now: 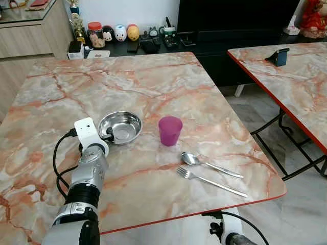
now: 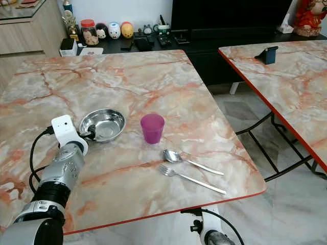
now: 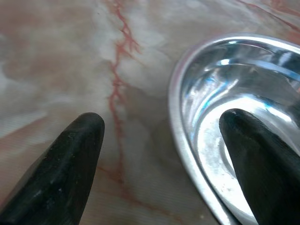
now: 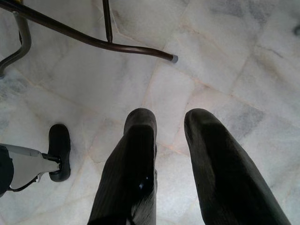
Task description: Setting the table
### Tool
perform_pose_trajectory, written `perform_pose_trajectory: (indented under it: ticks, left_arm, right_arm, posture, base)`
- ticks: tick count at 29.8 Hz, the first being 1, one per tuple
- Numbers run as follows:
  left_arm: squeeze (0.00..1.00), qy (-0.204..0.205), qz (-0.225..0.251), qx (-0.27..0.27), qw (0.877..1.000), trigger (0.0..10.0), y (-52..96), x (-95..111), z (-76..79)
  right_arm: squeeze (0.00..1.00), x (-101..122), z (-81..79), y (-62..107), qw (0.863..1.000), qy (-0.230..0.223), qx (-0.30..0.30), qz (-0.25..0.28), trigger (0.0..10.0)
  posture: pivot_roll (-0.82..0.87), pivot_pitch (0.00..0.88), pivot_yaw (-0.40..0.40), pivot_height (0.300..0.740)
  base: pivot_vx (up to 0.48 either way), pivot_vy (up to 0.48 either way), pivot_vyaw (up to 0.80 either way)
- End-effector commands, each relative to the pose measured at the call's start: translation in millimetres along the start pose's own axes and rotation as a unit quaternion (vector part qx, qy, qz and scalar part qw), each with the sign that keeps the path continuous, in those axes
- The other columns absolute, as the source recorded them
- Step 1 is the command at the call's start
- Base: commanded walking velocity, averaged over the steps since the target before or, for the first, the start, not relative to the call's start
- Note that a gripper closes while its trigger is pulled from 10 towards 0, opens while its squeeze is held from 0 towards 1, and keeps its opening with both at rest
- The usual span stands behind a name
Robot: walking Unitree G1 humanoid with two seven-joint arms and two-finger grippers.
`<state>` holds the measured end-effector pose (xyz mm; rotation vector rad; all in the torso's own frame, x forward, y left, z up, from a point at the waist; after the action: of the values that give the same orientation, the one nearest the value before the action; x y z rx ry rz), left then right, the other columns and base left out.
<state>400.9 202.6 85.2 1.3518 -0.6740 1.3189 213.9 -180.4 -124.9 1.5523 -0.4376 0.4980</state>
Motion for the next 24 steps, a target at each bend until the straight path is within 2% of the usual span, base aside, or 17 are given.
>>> perform_pose_trajectory:
  ticks: [1,2,3,4,6,7,24]
  left_arm:
    - [0.00,-0.003,-0.019,-0.006,1.000,10.0,0.4,-8.2,3.7]
    - [0.00,-0.003,-0.019,-0.007,1.000,9.2,0.4,-8.3,4.1]
    - [0.00,-0.002,-0.019,-0.008,1.000,4.6,0.6,-8.5,4.5]
    - [0.00,-0.002,-0.019,-0.009,1.000,2.3,0.6,-8.4,4.6]
    - [0.00,-0.002,-0.019,-0.009,1.000,2.3,0.6,-8.4,4.7]
    - [0.00,-0.001,-0.019,-0.010,1.000,0.0,0.7,-8.5,4.9]
    - [0.00,0.008,-0.014,-0.012,1.000,0.0,1.0,-6.5,6.4]
  right_arm:
    - [0.00,2.7,0.7,-0.3,1.000,0.001,-0.001,0.003,10.0]
    - [0.00,2.7,0.5,-0.3,1.000,0.001,-0.001,0.003,10.0]
    - [0.00,2.6,0.3,-0.3,1.000,0.001,0.000,0.002,10.0]
    - [0.00,2.6,0.2,-0.3,1.000,0.001,0.000,0.002,10.0]
    - [0.00,2.6,0.2,-0.3,1.000,0.001,0.000,0.002,10.0]
    - [0.00,2.6,0.1,-0.4,1.000,0.001,0.000,0.002,10.0]
    - [0.00,2.8,0.0,-0.4,1.000,0.003,0.001,0.002,10.0]
  posture:
    - [0.08,0.000,-0.036,0.740]
    - [0.08,0.000,-0.036,0.740]
    - [0.09,0.000,-0.035,0.740]
    - [0.09,0.000,-0.035,0.740]
    - [0.09,0.000,-0.035,0.740]
    - [0.09,0.000,-0.035,0.740]
    - [0.09,0.000,-0.036,0.740]
  base:
    - [0.000,0.000,0.00]
    - [0.000,0.000,0.00]
    - [0.000,0.000,0.00]
    - [0.000,0.000,0.00]
    - [0.000,0.000,0.00]
    - [0.000,0.000,0.00]
    - [0.000,0.000,0.00]
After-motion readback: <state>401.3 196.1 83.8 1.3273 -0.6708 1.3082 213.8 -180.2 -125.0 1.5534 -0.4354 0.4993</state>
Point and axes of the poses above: a point about 5 cm out from each wrist's last joint towards the gripper, its own y axis pointing back from the gripper into the wrist, its own x axis along the axis of the wrist's last joint, z = x × y, the point moved 5 cm from there along -y, pointing out of the wrist towards the gripper, and after that the axes turned 1 degree about y, right-handed, at the moved point
